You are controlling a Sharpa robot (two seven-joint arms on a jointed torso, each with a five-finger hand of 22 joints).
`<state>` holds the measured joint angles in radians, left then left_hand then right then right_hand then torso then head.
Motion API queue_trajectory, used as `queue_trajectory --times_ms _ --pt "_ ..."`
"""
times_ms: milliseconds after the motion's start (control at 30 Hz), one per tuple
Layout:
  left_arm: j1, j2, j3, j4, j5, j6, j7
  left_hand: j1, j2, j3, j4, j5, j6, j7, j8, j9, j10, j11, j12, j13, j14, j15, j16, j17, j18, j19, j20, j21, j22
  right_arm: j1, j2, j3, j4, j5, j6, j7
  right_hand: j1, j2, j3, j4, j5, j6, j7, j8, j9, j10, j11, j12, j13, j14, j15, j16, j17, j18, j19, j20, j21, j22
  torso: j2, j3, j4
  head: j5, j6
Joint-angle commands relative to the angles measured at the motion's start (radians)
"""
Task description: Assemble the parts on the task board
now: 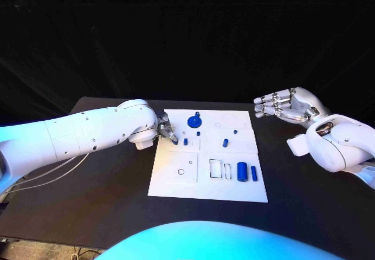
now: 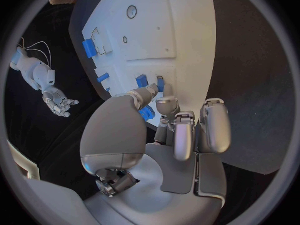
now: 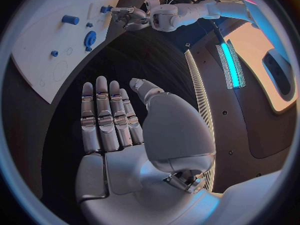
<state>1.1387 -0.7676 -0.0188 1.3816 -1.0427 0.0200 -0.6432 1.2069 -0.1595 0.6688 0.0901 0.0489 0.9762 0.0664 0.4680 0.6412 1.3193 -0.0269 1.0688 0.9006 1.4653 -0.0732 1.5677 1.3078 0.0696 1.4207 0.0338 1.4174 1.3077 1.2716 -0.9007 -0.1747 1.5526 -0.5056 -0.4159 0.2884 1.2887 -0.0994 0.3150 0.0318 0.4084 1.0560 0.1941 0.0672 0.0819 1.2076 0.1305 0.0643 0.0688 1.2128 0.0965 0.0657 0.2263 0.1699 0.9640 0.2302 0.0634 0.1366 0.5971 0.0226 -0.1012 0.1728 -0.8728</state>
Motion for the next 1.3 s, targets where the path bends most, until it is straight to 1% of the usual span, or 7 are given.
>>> queue_trajectory --times_ms 33,267,467,633,867,1067,1300 --pt "-0.004 0.000 -0.002 0.003 -0.007 0.050 -0.011 0.009 -0.007 0.103 -0.099 0.003 0.024 -0.019 0.006 0.010 0.011 0.000 0.004 0.001 0.106 -0.007 0.003 0.263 -0.011 0.006 0.000 0.004 0.018 -0.001 0.001 0.000 0.001 -0.003 0.012 0.010 -0.003 -0.007 0.007 0.001 0.002 -0.009 -0.001 -0.002 -0.001 -0.006 0.000 0.007 -0.001 -0.006 0.001 -0.001 -0.001 0.016 -0.005 0.000 0.003 -0.001 0.000 -0.0008 0.0001 -0.001 0.000" --pt "-0.004 -0.002 -0.002 0.004 -0.011 0.055 -0.006 0.009 -0.014 0.106 -0.102 0.003 0.027 -0.020 0.008 0.012 0.016 -0.002 0.005 0.003 0.106 -0.008 0.003 0.263 -0.011 0.007 -0.001 0.006 0.021 -0.003 0.001 0.000 0.000 -0.003 0.012 0.010 -0.003 -0.007 0.007 0.001 0.002 -0.009 -0.001 -0.002 -0.001 -0.006 0.000 0.007 -0.001 -0.006 0.001 -0.001 -0.001 0.016 -0.005 0.000 0.003 -0.001 0.000 -0.0005 0.0006 -0.001 0.000" --pt "-0.004 0.000 -0.001 0.000 -0.014 0.058 -0.002 0.008 -0.017 0.107 -0.103 0.003 0.028 -0.021 0.008 0.013 0.017 -0.003 0.005 0.002 0.106 -0.008 0.003 0.263 -0.012 0.008 -0.002 0.007 0.022 -0.004 0.001 0.000 0.000 -0.003 0.012 0.011 -0.003 -0.007 0.007 0.001 0.002 -0.009 -0.001 -0.002 -0.001 -0.006 0.000 0.007 -0.001 -0.006 0.001 -0.001 -0.001 0.016 -0.005 0.000 0.003 -0.001 0.000 -0.0012 0.0010 -0.001 0.000" --pt "-0.003 0.007 -0.001 -0.008 -0.024 0.071 0.003 0.008 -0.020 0.109 -0.105 0.004 0.029 -0.021 0.009 0.014 0.018 -0.003 0.004 0.002 0.106 -0.009 0.003 0.263 -0.012 0.009 -0.002 0.008 0.024 -0.004 0.002 0.000 0.000 -0.003 0.012 0.011 -0.003 -0.007 0.007 0.001 0.002 -0.009 -0.001 -0.002 -0.001 -0.006 0.000 0.007 -0.001 -0.006 0.001 -0.001 -0.001 0.016 -0.005 0.000 0.003 -0.001 0.000 -0.0014 0.0000 -0.003 0.000" --pt "0.002 0.027 -0.001 -0.026 -0.044 0.125 -0.002 0.008 -0.022 0.110 -0.105 0.004 0.030 -0.022 0.009 0.015 0.019 -0.004 0.002 0.000 0.106 -0.009 0.003 0.263 -0.012 0.010 -0.003 0.009 0.025 -0.005 0.002 0.000 0.001 -0.003 0.011 0.011 -0.003 -0.007 0.007 0.001 0.002 -0.009 -0.001 -0.002 -0.001 -0.006 0.000 0.007 -0.001 -0.006 0.001 -0.001 -0.001 0.016 -0.005 0.000 0.003 -0.001 0.001 0.0001 -0.0015 -0.003 0.000" --pt "0.007 0.046 -0.001 -0.045 -0.057 0.181 -0.022 0.005 -0.021 0.111 -0.104 0.003 0.031 -0.022 0.009 0.016 0.020 -0.004 0.002 -0.001 0.106 -0.009 0.003 0.263 -0.012 0.010 -0.003 0.009 0.025 -0.005 0.002 0.000 0.002 -0.003 0.011 0.011 -0.003 -0.007 0.007 0.001 0.002 -0.009 -0.001 -0.002 -0.001 -0.006 0.000 0.007 -0.001 -0.006 0.001 -0.001 -0.001 0.016 -0.005 0.000 0.003 -0.001 0.000 0.0005 -0.0006 -0.005 0.000" --pt "0.011 0.059 -0.001 -0.057 -0.059 0.209 -0.038 -0.022 -0.019 0.104 -0.089 0.003 0.043 -0.031 0.015 0.024 0.040 -0.009 0.018 0.020 0.106 -0.013 0.003 0.263 -0.015 0.016 -0.005 0.015 0.036 -0.005 0.002 0.000 0.001 -0.003 0.011 0.010 -0.005 -0.008 0.008 0.001 0.004 -0.009 0.000 -0.002 -0.001 -0.007 0.001 0.007 -0.002 -0.006 0.002 -0.001 -0.003 0.016 -0.005 0.000 0.003 -0.004 0.000 0.0006 -0.0002 -0.008 0.000"
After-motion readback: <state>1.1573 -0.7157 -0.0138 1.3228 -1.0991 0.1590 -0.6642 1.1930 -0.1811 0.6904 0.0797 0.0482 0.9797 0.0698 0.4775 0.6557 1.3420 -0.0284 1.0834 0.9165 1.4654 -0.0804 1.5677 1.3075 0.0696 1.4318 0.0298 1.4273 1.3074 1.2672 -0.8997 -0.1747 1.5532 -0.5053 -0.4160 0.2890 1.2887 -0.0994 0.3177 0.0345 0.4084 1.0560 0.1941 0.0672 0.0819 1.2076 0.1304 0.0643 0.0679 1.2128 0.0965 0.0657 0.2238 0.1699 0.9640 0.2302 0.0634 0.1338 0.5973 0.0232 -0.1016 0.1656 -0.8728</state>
